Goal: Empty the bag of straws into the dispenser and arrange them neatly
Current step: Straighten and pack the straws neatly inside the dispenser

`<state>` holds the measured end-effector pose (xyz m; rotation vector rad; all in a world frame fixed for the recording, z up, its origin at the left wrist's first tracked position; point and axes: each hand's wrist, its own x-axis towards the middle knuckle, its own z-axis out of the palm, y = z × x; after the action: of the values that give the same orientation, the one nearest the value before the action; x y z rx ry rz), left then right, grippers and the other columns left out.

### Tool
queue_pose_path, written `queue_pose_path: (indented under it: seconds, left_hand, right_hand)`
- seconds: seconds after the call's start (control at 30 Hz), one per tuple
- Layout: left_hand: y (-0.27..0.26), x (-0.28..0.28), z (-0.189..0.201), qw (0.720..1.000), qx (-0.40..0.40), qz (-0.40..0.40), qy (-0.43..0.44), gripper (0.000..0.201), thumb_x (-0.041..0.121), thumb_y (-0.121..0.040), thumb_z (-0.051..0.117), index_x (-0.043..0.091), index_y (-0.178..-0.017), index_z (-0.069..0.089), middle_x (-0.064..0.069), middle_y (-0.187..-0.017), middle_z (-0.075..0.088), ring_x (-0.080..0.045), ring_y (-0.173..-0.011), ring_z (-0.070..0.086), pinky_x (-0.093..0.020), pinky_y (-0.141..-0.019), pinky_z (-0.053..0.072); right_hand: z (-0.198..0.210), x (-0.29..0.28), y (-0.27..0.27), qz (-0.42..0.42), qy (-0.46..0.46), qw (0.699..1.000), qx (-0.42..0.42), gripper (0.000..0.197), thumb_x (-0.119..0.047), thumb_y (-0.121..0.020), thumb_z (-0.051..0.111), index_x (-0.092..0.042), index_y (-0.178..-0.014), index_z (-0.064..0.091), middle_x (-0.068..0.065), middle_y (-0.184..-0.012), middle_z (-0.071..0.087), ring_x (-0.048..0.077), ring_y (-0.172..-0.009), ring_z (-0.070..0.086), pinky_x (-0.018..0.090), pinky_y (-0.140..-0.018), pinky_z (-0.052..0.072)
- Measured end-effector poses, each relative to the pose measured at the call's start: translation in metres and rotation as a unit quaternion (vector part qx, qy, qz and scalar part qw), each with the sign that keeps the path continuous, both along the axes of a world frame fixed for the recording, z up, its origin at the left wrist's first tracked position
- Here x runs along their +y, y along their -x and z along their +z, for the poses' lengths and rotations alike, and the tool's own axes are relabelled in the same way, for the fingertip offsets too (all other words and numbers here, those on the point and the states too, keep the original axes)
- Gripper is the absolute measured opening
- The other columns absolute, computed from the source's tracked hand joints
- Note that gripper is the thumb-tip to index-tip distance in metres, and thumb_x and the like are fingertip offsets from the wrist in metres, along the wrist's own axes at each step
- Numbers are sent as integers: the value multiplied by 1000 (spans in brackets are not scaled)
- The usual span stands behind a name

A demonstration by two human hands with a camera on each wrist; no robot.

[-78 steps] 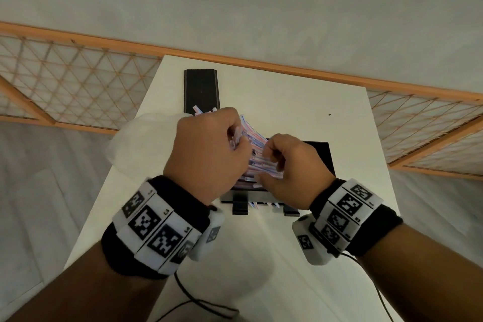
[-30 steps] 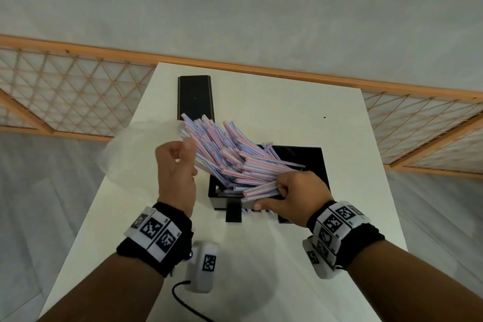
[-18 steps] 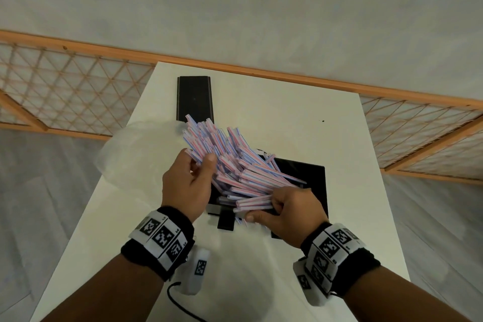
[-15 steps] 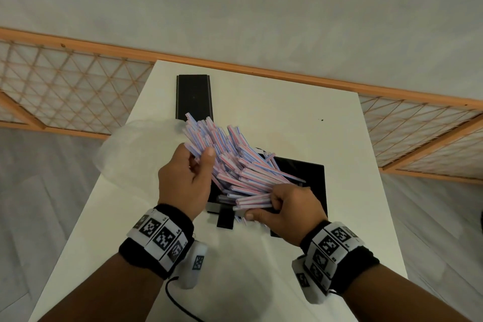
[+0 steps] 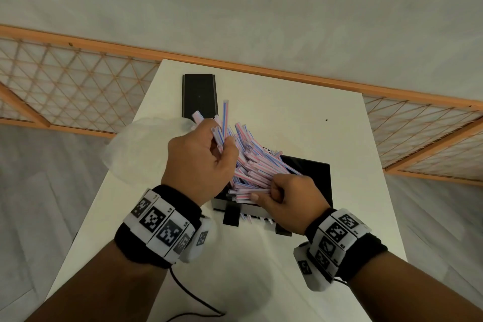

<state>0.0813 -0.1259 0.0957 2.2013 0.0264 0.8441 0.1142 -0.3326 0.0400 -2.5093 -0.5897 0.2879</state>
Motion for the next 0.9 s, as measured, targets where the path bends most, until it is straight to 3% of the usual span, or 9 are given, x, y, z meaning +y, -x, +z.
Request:
queue_pose_path:
  seconds: [0.2, 0.37, 0.43, 0.53, 0.63, 0.7, 0.77, 0.83, 0.9]
  left_hand:
    - [-4, 2, 39, 998, -54, -32, -19, 24, 11, -87, 68, 5, -67, 57, 6, -50, 48, -16, -44, 43, -6, -48, 33]
    - [-9, -10, 68, 993, -82, -80, -38, 23, 9, -85, 70, 3, -68, 57, 8, -52, 46, -14, -49, 43, -9, -49, 33]
    - [-9, -16, 72, 993, -82, -81, -39, 20, 10, -86, 70, 2, -70, 60, 4, -52, 53, -15, -46, 47, -14, -48, 37]
    - [-8, -28, 75, 993, -82, -80, -4, 18, 11, -85, 70, 1, -72, 62, 0, -54, 57, -14, -48, 50, -16, -50, 39]
    - [-5, -39, 76, 992, -77, -93, 45, 19, 15, -86, 70, 2, -76, 61, 1, -58, 56, -9, -53, 50, -10, -54, 38]
    - [-3, -41, 78, 986, -76, -104, 106, 23, 22, -85, 72, 3, -89, 60, 0, -69, 59, -11, -59, 56, -15, -56, 43]
    - [-2, -37, 80, 975, -90, -93, 178, 41, 33, -82, 71, 9, -109, 53, -4, -87, 57, -21, -71, 57, -24, -61, 44]
    - [-1, -34, 82, 976, -98, -83, 175, 48, 36, -82, 65, 8, -119, 49, -6, -103, 56, -25, -84, 55, -30, -70, 44]
    - [-3, -39, 76, 983, -55, -138, 104, 40, 34, -88, 57, 4, -115, 58, -4, -106, 58, -21, -93, 56, -31, -80, 44]
  right_hand:
    - [39, 3, -11, -15, -81, 995, -54, 51, -62, -73, 71, -18, -65, 46, -8, -54, 41, 11, -50, 39, 26, -50, 35]
    - [82, 23, -19, 20, -167, 984, -61, 52, -61, -68, 76, -25, -99, 53, -9, -84, 56, 8, -71, 52, 26, -64, 45]
    - [92, 34, -20, 46, -190, 979, -63, 49, -55, -68, 70, -27, -105, 53, -15, -91, 58, 3, -82, 57, 17, -70, 43]
    - [97, 47, -21, 75, -191, 976, -72, 11, -31, -74, 57, -35, -83, 52, -23, -72, 54, -5, -71, 57, 10, -61, 38]
    - [95, 49, -25, 51, -197, 974, -97, 20, -21, -79, 49, -35, -64, 48, -21, -56, 46, 8, -57, 51, 19, -52, 37]
    - [92, 43, -25, 55, -215, 968, -117, 23, -24, -84, 48, -31, -62, 51, -20, -51, 43, 9, -55, 47, 14, -51, 31]
    - [84, 30, -25, 54, -224, 968, -103, 33, -32, -88, 48, -30, -55, 42, -13, -45, 38, 10, -46, 38, 20, -48, 28]
    - [74, 16, -25, 51, -202, 975, -82, 43, -32, -89, 52, -31, -50, 36, -10, -44, 37, 10, -42, 34, 24, -48, 26]
    - [65, 11, -21, 57, -158, 983, -68, 33, -35, -83, 48, -27, -53, 41, -10, -45, 41, 12, -44, 41, 27, -48, 31]
